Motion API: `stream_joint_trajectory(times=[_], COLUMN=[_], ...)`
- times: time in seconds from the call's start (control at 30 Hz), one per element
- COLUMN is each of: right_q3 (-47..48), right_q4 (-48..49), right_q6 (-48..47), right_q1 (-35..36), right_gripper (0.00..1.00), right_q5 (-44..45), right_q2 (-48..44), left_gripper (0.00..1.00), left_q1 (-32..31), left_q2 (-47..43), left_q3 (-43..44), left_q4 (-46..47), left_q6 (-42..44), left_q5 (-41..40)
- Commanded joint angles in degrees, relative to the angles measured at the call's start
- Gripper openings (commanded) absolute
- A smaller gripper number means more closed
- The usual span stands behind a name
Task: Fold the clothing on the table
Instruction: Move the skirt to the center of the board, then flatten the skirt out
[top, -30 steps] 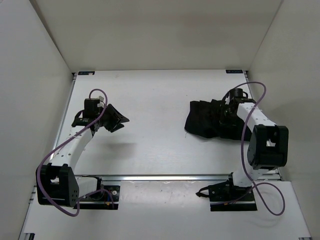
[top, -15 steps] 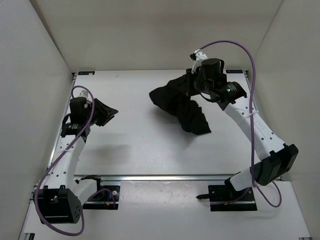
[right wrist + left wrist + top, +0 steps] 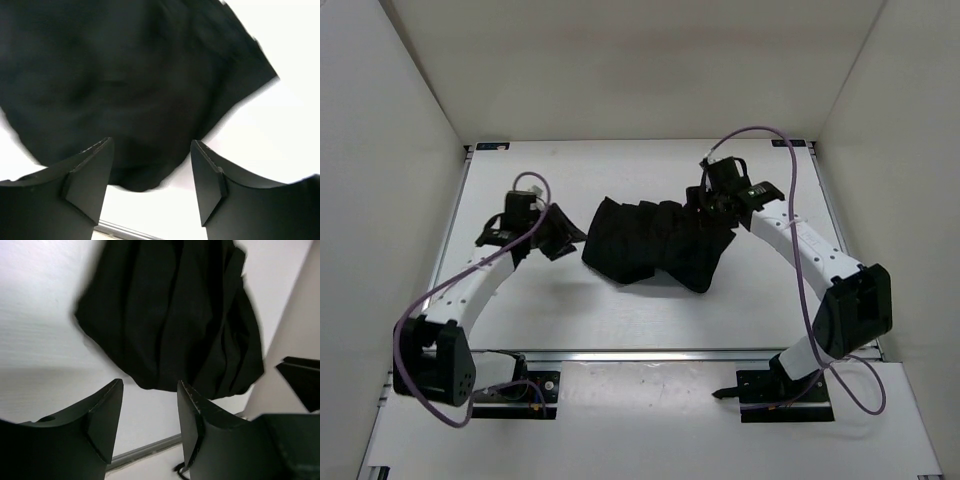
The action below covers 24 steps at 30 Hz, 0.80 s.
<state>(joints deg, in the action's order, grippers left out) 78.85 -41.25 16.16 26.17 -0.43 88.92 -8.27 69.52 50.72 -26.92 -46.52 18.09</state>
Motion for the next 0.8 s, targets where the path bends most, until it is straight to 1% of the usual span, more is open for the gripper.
stream_joint_trajectory(times=[0.0,0.03,0.07,0.17,0.27,0.3,0.33,0.37,0.4,0.43,0.47,0.5,0.53,0.57,0.6,0.63,0.67,0.73,0.77], right_q3=[-4.74,-5.37,-7.55,-15.88,-23.36,-26.17,-27.59,-30.22,-32.16,-33.57,-34.28,-35.33,-35.34,-35.17,-34.73,-33.07,-32.19,-28.50,-27.62], right_q4=[-0.06,-0.31,-1.19,-0.32,1.52,2.66,3.54,5.55,8.01,9.42,11.61,16.07,16.12,18.12,19.71,20.16,20.16,21.13,21.56], right_q6=[-0.08,0.01,0.88,2.03,4.13,5.10,6.15,7.29,8.26,8.44,9.40,9.67,9.76,10.20,10.64,10.38,10.03,8.28,7.75], right_q1=[0.63,0.28,-0.68,-2.71,-0.61,0.53,1.15,0.99,0.90,0.90,1.24,0.47,-0.15,-1.46,-2.09,-2.87,-3.40,-2.97,-2.62], right_gripper=[0.61,0.61,0.60,0.60,0.60,0.64,0.65,0.65,0.65,0.65,0.66,0.66,0.66,0.65,0.65,0.65,0.65,0.65,0.63], right_q5=[11.04,10.97,10.63,5.62,3.60,3.42,1.50,-0.69,-1.59,-2.38,-1.52,-1.59,-1.94,-1.86,-2.12,-2.12,-1.25,-0.29,0.07], right_q2=[-7.78,-8.76,-10.77,-15.61,-20.09,-20.98,-20.99,-21.42,-21.16,-20.47,-19.50,-17.14,-15.99,-14.93,-12.22,-10.98,-7.57,-2.11,-0.78], left_gripper=[0.58,0.58,0.59,0.60,0.61,0.62,0.62,0.66,0.67,0.70,0.71,0.71,0.71,0.72,0.71,0.71,0.71,0.67,0.60], left_q1=[-7.78,-10.94,-12.54,-20.00,-23.01,-23.28,-23.80,-24.07,-24.16,-24.51,-24.77,-25.12,-25.04,-25.65,-25.57,-25.22,-25.21,-24.69,-24.25], left_q2=[3.78,4.22,5.09,7.99,9.76,10.20,10.64,10.99,11.86,12.91,14.23,16.51,17.57,18.54,20.64,23.44,24.52,27.76,28.13], left_q3=[-0.53,-0.45,-0.62,-0.62,-2.72,-2.82,-3.60,-3.96,-4.48,-4.84,-4.58,-4.05,-3.44,-3.26,-1.60,-0.37,0.25,2.09,2.45], left_q4=[1.15,1.86,2.56,3.18,4.15,4.24,4.50,5.46,6.17,7.13,7.66,8.36,8.63,8.37,8.02,8.28,7.94,8.54,8.81], left_q6=[-0.75,-1.81,-1.82,-4.18,-4.63,-4.80,-5.41,-5.59,-5.34,-5.59,-5.25,-5.07,-4.98,-4.46,-4.11,-3.93,-3.67,-3.49,-3.31], left_q5=[0.12,-1.02,-1.38,-4.28,-6.91,-7.19,-9.10,-10.77,-11.66,-12.98,-14.47,-15.70,-16.76,-17.99,-18.00,-19.83,-19.58,-19.14,-18.71])
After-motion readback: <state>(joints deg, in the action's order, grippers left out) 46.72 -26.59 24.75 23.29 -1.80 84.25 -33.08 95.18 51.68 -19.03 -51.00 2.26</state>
